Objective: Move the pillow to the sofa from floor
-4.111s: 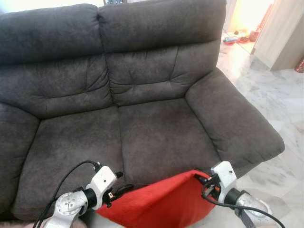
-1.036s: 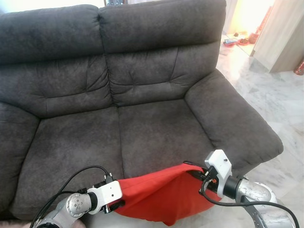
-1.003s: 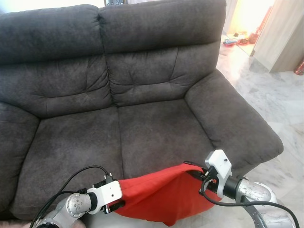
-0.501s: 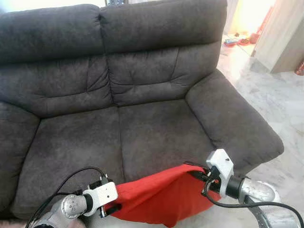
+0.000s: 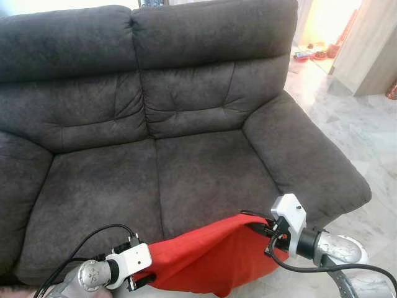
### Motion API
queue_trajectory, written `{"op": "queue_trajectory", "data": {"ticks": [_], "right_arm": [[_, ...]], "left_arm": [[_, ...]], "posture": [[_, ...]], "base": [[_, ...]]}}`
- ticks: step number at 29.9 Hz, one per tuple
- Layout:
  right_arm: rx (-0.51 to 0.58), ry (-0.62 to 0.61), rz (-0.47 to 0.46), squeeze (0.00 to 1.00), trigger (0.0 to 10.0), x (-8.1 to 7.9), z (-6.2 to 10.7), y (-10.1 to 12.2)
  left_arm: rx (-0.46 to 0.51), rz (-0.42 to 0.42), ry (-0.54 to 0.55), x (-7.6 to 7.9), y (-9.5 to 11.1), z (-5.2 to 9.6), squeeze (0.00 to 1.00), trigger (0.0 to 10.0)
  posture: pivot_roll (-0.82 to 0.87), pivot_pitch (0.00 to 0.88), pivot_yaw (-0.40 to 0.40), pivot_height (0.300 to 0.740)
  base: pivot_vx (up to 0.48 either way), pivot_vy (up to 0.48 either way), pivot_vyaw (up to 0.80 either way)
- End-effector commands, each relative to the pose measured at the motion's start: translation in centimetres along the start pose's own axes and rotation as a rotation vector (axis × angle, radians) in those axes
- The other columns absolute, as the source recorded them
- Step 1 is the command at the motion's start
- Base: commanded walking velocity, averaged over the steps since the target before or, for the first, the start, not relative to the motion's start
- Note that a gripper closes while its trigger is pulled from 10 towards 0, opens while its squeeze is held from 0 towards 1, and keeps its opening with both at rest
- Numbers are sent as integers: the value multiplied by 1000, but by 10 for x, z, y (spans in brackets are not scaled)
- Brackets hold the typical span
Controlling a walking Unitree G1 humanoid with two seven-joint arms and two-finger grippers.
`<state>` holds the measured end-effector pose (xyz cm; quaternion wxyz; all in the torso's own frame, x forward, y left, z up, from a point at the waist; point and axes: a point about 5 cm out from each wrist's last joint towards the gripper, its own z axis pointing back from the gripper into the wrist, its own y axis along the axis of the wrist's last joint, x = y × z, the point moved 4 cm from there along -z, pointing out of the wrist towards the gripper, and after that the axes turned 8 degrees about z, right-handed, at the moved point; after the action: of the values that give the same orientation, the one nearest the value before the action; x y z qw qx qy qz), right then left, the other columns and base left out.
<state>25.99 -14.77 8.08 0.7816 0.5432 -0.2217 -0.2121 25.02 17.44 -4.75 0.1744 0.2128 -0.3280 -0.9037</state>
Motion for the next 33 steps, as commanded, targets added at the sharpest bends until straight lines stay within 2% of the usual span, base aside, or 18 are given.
{"op": "queue_trajectory", "data": {"ticks": [1,3,4,5,6,7,8,18,33], "right_arm": [[102,1,67,0,10000,3,2,28],[102,1,67,0,10000,3,3,28],[101,0,68,0,10000,3,3,28],[100,0,68,0,10000,3,3,28],[99,0,69,0,10000,3,3,27],[98,0,69,0,10000,3,3,27],[98,0,69,0,10000,3,3,27],[100,-6,65,0,10000,4,1,26],[106,-5,64,0,10000,4,-4,27]], "left_arm": [[-61,0,-11,4,-15,5,0,10000],[-66,6,-8,4,-17,5,0,10000],[-68,8,-9,5,-17,5,0,6667],[-69,8,-9,5,-18,5,0,6667],[-72,9,-9,5,-18,5,0,1529],[-75,11,-9,6,-19,5,0,1529],[-88,15,-10,7,-22,4,0,0],[-131,33,-30,16,-33,5,0,0],[-126,38,-7,14,-33,5,0,0]], "posture": [[51,50,-16,740],[51,50,-16,740],[51,49,-16,740],[51,50,-16,740],[51,50,-16,740],[52,50,-16,740],[52,50,-16,740],[49,51,-16,740],[52,52,-17,740]], "base": [[0,0,0],[0,0,0],[0,0,0],[0,0,0],[0,0,0],[0,0,0],[0,0,0],[0,0,0],[0,0,0]]}}
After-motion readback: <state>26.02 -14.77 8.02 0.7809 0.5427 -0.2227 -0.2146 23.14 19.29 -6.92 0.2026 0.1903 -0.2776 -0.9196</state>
